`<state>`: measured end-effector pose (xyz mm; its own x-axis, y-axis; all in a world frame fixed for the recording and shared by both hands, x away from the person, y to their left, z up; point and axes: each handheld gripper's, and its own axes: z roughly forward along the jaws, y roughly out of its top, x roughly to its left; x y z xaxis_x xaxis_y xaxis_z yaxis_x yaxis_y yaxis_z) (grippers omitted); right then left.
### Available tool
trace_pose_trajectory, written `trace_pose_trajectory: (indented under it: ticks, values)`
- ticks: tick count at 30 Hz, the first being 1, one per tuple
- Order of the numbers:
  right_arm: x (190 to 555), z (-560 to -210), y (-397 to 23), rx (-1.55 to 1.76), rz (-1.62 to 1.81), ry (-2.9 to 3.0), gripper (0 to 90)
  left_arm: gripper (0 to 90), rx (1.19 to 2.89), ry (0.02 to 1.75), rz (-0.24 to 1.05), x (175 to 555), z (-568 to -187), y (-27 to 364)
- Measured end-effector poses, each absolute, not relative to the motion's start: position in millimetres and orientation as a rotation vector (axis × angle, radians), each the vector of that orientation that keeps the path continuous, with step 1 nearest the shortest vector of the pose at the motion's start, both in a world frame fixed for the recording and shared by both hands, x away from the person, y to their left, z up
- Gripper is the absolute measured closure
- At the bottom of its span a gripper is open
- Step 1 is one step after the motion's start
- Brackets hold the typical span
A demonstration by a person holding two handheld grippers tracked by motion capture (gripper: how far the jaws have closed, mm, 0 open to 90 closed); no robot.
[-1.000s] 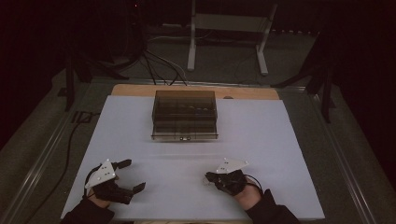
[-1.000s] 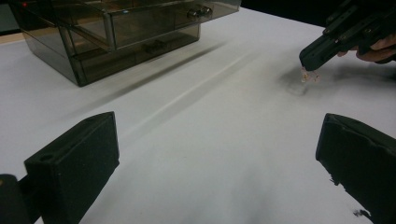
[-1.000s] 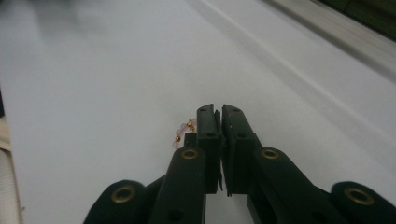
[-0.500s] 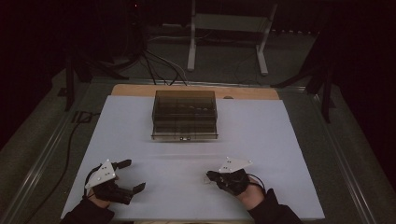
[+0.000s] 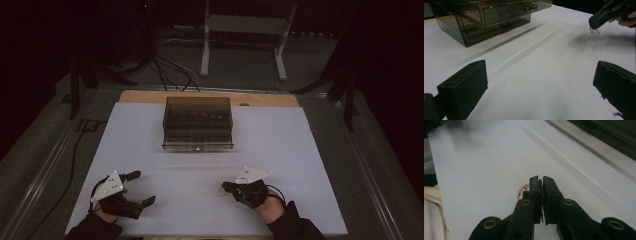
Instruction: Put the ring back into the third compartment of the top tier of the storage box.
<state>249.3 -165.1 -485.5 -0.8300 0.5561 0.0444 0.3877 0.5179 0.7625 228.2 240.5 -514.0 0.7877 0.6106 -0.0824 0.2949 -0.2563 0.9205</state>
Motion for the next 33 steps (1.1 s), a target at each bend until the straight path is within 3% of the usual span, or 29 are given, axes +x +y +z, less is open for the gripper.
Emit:
trace_pose_trajectory:
  ticks: [33]
  values:
    - [251, -458, -164, 0.752, 1.236, 2.498, 86.4, 0.6, 1.852, 0.690, 0.352, 228, -514, 240]
